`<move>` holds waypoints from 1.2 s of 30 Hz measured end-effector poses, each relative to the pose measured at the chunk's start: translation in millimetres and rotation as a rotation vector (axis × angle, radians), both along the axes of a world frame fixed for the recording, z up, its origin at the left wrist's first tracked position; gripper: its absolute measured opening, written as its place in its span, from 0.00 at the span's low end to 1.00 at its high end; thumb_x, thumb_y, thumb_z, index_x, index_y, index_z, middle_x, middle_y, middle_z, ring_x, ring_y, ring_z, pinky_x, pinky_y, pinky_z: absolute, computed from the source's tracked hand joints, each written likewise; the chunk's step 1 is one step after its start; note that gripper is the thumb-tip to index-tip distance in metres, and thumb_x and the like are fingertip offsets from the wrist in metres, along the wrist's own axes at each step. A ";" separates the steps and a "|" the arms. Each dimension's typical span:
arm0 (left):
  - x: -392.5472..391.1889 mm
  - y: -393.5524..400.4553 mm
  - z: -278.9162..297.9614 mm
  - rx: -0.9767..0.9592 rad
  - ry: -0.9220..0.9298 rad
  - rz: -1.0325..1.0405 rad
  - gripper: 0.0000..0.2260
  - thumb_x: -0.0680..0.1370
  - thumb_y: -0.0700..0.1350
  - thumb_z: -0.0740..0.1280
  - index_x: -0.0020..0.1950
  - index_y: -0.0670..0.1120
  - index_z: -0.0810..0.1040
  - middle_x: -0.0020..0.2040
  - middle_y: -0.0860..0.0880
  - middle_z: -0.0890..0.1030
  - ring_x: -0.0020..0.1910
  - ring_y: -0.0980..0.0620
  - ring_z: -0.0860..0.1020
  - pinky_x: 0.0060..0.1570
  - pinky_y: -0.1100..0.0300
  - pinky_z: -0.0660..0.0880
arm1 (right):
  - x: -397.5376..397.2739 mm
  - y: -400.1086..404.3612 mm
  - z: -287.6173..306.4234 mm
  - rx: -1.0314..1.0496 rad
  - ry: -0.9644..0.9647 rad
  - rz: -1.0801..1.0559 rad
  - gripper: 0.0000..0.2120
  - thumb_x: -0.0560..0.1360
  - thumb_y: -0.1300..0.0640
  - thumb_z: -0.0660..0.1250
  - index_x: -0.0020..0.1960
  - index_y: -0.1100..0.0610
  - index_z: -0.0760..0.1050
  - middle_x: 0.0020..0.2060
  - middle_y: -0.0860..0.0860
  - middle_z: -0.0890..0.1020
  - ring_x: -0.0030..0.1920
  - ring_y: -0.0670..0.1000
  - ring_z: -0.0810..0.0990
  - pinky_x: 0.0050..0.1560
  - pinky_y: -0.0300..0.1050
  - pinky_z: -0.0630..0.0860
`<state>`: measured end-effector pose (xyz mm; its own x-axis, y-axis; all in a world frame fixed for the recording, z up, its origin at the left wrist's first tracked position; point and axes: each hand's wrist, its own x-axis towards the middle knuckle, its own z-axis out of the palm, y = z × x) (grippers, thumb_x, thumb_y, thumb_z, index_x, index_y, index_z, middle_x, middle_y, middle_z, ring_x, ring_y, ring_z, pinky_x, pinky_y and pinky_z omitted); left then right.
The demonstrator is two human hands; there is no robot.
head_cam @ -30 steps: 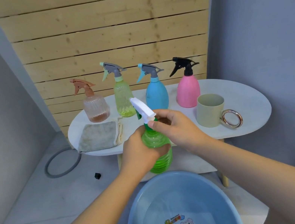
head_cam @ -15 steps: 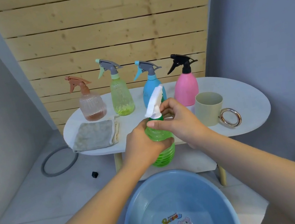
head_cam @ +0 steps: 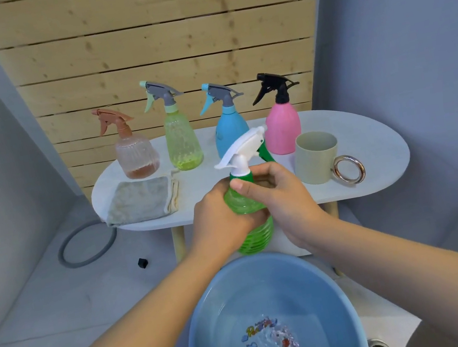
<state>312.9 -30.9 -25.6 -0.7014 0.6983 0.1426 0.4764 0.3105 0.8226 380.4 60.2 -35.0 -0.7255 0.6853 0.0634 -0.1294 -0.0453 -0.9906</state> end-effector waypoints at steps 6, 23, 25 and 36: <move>2.0 -0.7 -0.8 0.052 -0.037 0.013 0.19 0.65 0.46 0.78 0.51 0.55 0.76 0.41 0.59 0.81 0.42 0.62 0.79 0.37 0.72 0.71 | 6.1 -4.4 -2.9 -0.195 0.062 0.110 0.12 0.78 0.57 0.63 0.59 0.56 0.78 0.55 0.55 0.82 0.58 0.53 0.80 0.64 0.49 0.72; 0.6 1.3 1.9 0.087 -0.042 0.052 0.18 0.64 0.46 0.77 0.51 0.53 0.78 0.41 0.57 0.82 0.42 0.59 0.80 0.39 0.66 0.73 | -5.8 0.6 2.9 -0.095 0.053 0.049 0.18 0.62 0.51 0.75 0.51 0.52 0.81 0.53 0.59 0.81 0.54 0.57 0.81 0.61 0.54 0.74; 0.6 1.9 1.7 0.052 -0.021 0.043 0.17 0.65 0.46 0.77 0.50 0.55 0.76 0.39 0.59 0.80 0.41 0.62 0.78 0.35 0.72 0.70 | -9.4 -1.6 0.8 -0.050 0.049 -0.013 0.16 0.61 0.51 0.76 0.48 0.50 0.81 0.53 0.57 0.81 0.56 0.56 0.80 0.62 0.56 0.74; -0.5 0.7 3.1 0.005 -0.023 0.023 0.18 0.65 0.45 0.77 0.50 0.55 0.75 0.40 0.59 0.78 0.40 0.64 0.75 0.33 0.71 0.67 | -10.2 1.5 -2.4 0.061 0.097 -0.021 0.16 0.67 0.65 0.75 0.50 0.53 0.74 0.50 0.54 0.81 0.53 0.51 0.80 0.57 0.48 0.76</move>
